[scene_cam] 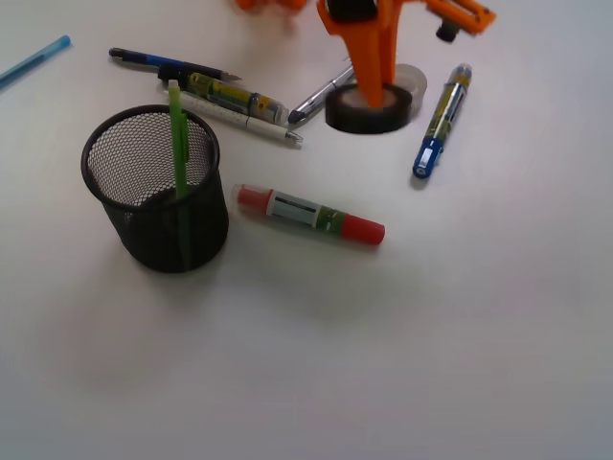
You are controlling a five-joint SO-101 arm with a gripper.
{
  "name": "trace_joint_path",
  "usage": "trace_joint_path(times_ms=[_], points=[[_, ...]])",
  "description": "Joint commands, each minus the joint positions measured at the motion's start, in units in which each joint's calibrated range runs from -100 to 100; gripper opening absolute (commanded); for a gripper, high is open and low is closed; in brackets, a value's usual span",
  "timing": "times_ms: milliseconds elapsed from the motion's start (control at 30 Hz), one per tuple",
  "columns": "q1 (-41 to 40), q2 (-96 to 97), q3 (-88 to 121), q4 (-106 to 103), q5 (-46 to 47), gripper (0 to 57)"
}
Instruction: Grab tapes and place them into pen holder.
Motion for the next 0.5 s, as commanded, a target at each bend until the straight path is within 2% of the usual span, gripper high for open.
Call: trace_joint_path(times_ms=[0,167,467], points=[[6.3,-5.5,-2.1,-3.3,3.1,0.2],[15.0,-5.5,-2.4,-16.0,7.7,0.2],[25.4,-5.1,-3.0,-14.7,10.7,0.2]])
